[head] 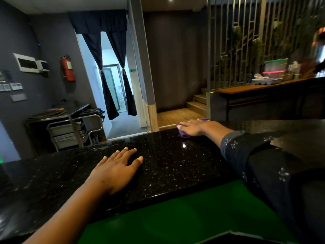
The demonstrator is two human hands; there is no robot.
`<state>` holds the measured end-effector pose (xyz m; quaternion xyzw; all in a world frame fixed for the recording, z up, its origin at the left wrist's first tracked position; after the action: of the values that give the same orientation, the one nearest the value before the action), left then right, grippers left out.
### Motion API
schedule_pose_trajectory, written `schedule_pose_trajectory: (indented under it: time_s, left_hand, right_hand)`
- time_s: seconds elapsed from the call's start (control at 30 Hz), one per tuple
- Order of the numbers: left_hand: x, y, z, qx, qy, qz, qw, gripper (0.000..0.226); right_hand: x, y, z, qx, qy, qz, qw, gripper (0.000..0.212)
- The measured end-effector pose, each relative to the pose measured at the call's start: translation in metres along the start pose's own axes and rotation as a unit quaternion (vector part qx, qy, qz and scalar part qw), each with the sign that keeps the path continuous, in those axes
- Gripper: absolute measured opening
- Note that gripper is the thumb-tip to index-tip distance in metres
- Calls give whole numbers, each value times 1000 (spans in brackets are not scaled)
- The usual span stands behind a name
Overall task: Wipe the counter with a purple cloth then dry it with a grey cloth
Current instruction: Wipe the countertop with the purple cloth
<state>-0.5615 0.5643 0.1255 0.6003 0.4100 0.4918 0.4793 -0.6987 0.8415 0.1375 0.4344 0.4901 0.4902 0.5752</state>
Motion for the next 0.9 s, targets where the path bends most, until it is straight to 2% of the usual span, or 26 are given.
schedule_pose_trajectory:
  time_s: [0.17, 0.37, 0.47, 0.53, 0.63, 0.77, 0.83, 0.9]
  left_hand:
    - [2, -1, 0, -4, -1, -6, 1000, 62]
    - [5, 3, 5, -7, -2, -6, 1000, 62]
    - [3, -1, 2, -7, -3, -14, 1000, 62]
    - [1, -2, -2, -2, -2, -13, 1000, 62]
    - [-2, -2, -6, 2, -3, -13, 1000, 62]
    - [3, 3, 2, -10, 6, 10, 1000, 61]
    - [6, 7, 6, -17, 11, 38, 999, 60]
    - [7, 13, 11, -14, 16, 98, 995, 59]
  right_hand:
    - [-17, -10, 45, -2, 20, 0, 1000, 69]
    - [-30, -32, 152, 2, 124, 27, 992, 62]
    - [-25, -37, 193, 13, 156, 30, 987, 70]
    - [-23, -34, 192, 0, 150, 33, 988, 76]
    - [-34, -26, 151, 0, 107, 28, 994, 69]
    - [-80, -22, 106, 16, 25, 22, 999, 68]
    - [-105, -24, 107, 12, 4, 12, 1000, 70]
    - [-122, -30, 125, 0, 21, 14, 1000, 69]
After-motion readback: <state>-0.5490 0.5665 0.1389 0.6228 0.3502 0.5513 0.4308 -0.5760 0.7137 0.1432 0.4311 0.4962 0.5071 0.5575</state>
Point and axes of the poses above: each hand's wrist, its own z-axis away from the middle knuckle, its own y-axis out of the back of the hand, x = y × z, the point moved 5 cm from there along -z, towards the middle knuckle, and after that the axes turned 2 degrees about z, right-handed, at the moved point
